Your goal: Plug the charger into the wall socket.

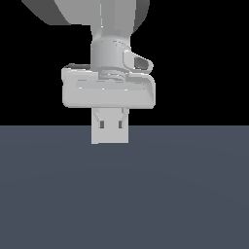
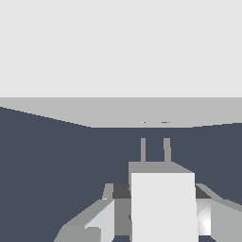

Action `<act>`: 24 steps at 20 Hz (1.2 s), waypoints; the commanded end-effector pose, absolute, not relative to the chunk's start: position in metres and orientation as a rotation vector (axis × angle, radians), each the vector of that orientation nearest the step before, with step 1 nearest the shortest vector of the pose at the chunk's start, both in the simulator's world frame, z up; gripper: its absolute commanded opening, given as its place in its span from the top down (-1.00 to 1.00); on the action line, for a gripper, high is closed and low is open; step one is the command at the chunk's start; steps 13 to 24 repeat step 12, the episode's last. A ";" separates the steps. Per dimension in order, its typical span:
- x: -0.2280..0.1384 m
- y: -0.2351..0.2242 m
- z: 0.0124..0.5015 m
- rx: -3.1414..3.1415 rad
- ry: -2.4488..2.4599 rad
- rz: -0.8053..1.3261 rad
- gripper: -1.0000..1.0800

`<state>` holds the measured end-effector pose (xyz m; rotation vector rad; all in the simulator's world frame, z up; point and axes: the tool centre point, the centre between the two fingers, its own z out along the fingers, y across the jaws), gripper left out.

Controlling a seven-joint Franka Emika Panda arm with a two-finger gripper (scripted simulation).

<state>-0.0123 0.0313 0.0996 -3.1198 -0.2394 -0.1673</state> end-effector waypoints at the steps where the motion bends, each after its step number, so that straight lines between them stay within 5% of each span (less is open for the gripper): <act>1: -0.003 0.033 0.100 -3.120 -0.240 -0.168 1.00; 24: 0.013 0.035 0.100 -3.120 -0.239 -0.168 1.00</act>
